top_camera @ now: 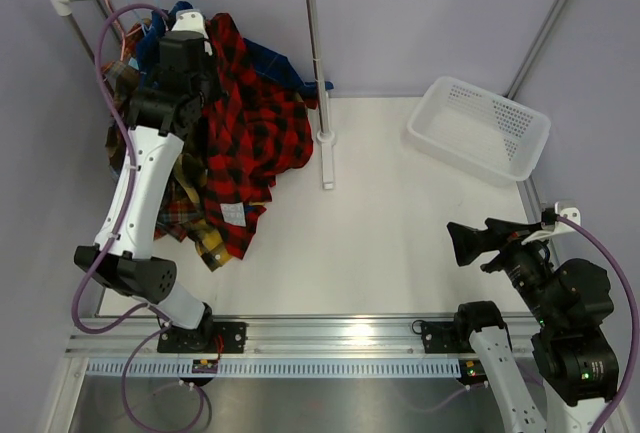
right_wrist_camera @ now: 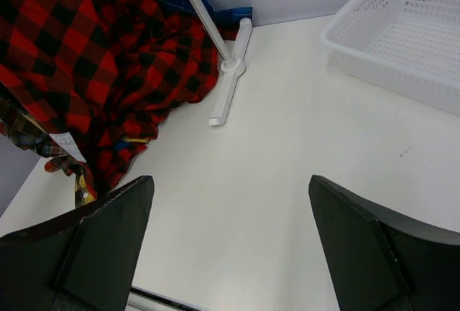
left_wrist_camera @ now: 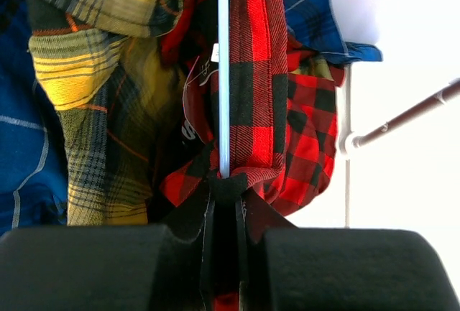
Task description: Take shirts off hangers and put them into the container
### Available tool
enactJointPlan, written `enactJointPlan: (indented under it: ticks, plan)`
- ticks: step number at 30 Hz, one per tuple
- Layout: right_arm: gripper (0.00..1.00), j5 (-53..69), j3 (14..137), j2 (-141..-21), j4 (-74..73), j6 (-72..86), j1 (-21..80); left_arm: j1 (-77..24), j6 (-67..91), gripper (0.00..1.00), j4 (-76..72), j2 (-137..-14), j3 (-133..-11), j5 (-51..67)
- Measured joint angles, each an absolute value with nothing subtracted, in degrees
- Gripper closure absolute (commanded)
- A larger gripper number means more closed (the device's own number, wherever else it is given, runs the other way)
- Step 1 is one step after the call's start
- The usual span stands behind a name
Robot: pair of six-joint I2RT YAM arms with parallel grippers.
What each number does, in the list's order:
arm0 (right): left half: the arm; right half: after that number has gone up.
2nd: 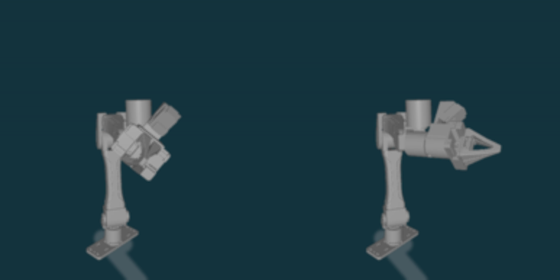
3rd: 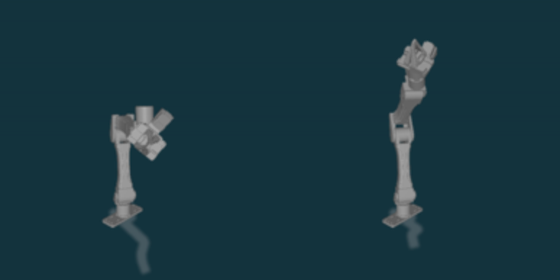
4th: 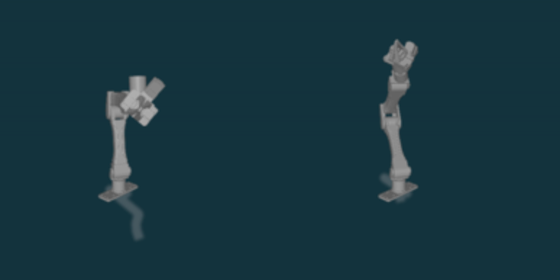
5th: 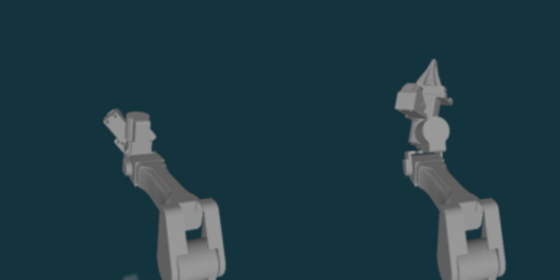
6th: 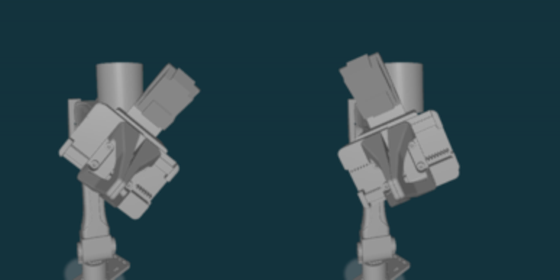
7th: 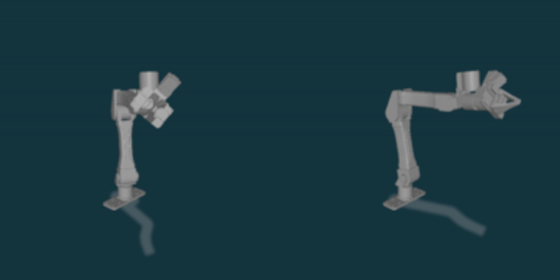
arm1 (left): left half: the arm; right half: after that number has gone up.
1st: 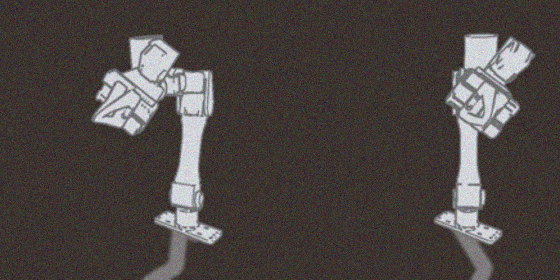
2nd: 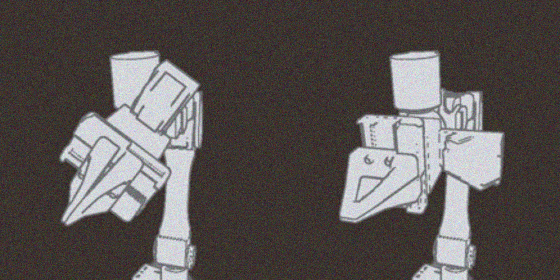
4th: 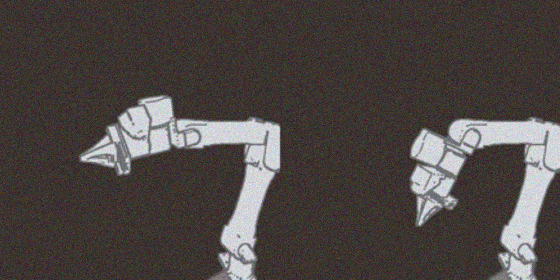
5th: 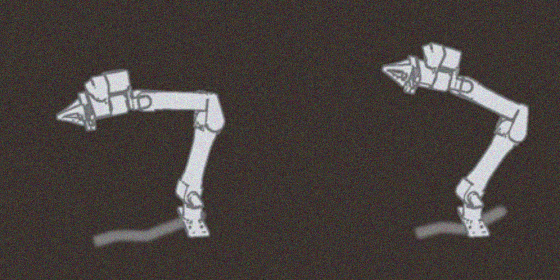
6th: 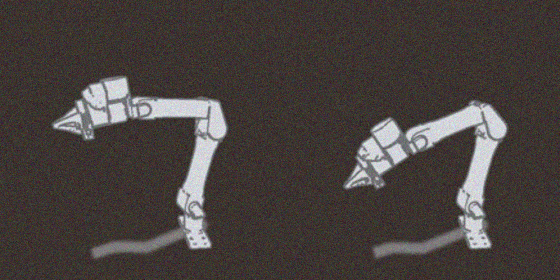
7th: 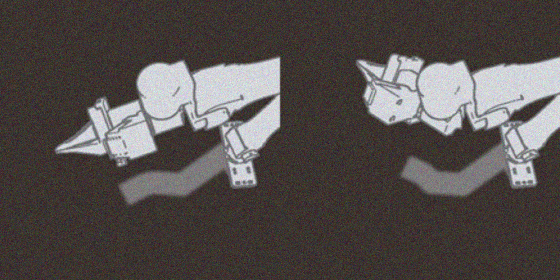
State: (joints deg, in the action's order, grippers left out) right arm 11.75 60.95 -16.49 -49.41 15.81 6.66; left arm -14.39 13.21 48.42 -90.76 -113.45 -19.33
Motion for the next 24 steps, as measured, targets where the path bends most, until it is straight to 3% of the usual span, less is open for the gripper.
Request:
enactJointPlan:
  ticks: [12,24]
  plan:
    - [0.0,13.2,60.8,-16.1,-49.7,15.9,6.7,-15.1,10.9,1.0,46.2,-78.8,-112.5,-12.0]
    - [0.01,12.7,59.5,-16.1,-49.7,17.0,6.7,-15.5,10.9,1.0,45.4,-59.0,-90.1,1.0]
